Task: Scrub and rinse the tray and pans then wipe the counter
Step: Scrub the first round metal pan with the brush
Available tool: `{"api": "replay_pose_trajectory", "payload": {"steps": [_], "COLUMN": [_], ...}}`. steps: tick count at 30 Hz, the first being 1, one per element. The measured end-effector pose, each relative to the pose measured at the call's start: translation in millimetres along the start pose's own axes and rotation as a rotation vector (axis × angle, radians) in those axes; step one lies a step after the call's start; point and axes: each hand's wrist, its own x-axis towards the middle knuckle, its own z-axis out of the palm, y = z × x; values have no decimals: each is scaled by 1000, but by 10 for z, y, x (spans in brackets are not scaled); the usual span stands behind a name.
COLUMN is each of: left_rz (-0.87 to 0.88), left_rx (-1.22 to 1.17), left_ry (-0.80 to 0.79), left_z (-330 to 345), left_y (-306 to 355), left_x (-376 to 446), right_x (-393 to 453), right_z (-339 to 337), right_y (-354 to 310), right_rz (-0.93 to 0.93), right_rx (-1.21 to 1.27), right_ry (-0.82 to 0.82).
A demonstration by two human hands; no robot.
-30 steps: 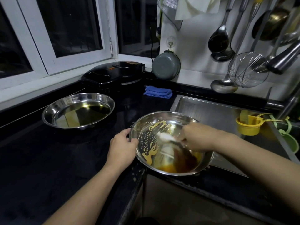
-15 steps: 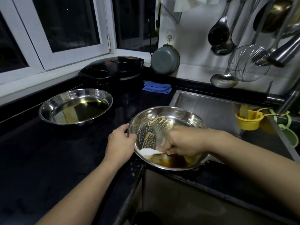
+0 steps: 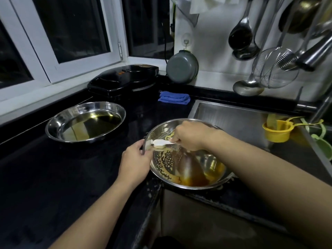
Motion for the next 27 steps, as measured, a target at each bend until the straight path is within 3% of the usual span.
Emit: {"api": "replay_pose_trajectory", "payload": {"steps": [8, 14, 17, 20, 22, 27], "left_rz": [-25, -30, -34, -27, -27, -42], "left_rx": [23, 14, 14, 31, 49, 60], "left_ry": [55, 54, 50, 46, 44, 44], "left_z": [24, 43, 42, 36, 20, 17], "left_y": [-13, -59, -47, -31, -21, 17], "left_x": [37, 34, 29, 37, 30, 18], "right_x": [-634, -971, -795, -493, -311, -365], "right_z": [56, -124, -115, -8, 28, -14], "right_y": [-21, 442, 358, 46, -60, -38], "right_rz": [-294, -58, -55, -188, -166, -169], "right_rx": [84, 96, 94, 142, 199, 206], "right_ry": [-206, -435, -433, -304, -211, -244]}}
